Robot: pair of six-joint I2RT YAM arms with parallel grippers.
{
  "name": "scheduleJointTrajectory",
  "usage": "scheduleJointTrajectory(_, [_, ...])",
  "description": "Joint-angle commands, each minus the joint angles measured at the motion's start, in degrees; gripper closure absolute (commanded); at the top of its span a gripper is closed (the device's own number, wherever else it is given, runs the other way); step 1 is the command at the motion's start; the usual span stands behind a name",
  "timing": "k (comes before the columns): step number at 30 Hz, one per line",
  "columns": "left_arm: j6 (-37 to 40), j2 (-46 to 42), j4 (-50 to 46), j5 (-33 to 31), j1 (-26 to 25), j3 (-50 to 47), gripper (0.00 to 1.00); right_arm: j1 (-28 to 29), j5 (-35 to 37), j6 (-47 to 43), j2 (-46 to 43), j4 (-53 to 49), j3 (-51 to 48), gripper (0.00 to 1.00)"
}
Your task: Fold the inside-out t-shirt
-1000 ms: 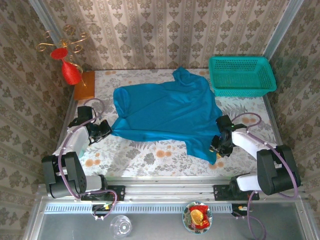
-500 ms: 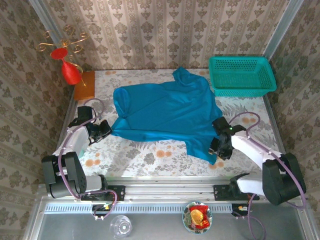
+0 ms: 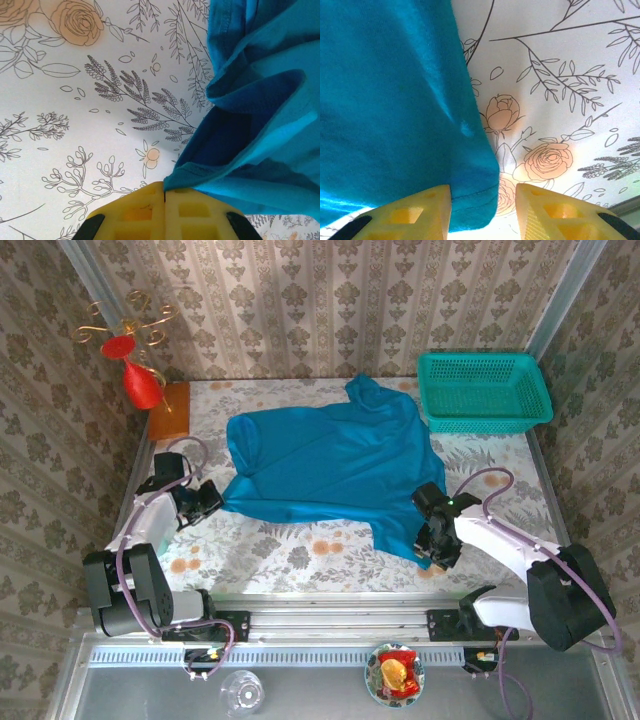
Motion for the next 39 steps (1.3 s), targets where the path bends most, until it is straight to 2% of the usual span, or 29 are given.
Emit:
scheduleJointTrajectory(1, [-0.5,-0.7,-0.9,0.6,0.8,0.5,1.0,0.3,-0.8,5.7,1.0,2.0,-2.0,0.6])
scheduleJointTrajectory(10, [-0.5,-0.7,-1.0,0.8,1.1,0.3,1.0,0.3,-2.6,9.2,6.1,6.4,-4.6,0.63])
scheduleJointTrajectory(14, [-0.4,-1.0,-1.1,0.8,1.1,0.4,1.0,0.3,-2.4,9.6,6.4,7.2,-4.9,0.77])
scheduleJointTrajectory(19, [-0.4,-2.4,-1.2,1.8,1.1,1.3,1.0,0.2,0.7,8.6,1.6,4.5,-1.8,1.0])
scheduleJointTrajectory(23, [0.4,-4.6,-2.6,2.8,1.4,4.0,1.0,-0.8,4.5,5.3,-4.7,3.4,3.7,1.0])
scheduleJointTrajectory(26, [1.3,-6.2,-3.9,4.3,1.5,8.0,1.0,-3.2,7.3,1.9,-10.5,4.4,9.5,1.0])
scheduleJointTrajectory(30, [2.0,-7.7,-5.9,7.2,2.0,14.6,1.0,-7.0,14.9,-4.5,-16.1,3.0,21.6,1.0])
scheduleJointTrajectory(35, [2.7,-8.9,-5.0,13.8,2.1,21.9,1.0,-11.0,25.2,-14.0,-18.6,2.9,38.5,1.0])
scheduleJointTrajectory(39, [1.2,-10.2,-0.1,19.3,2.1,26.5,1.0,-11.9,33.6,-25.4,-17.8,8.0,53.0,1.0])
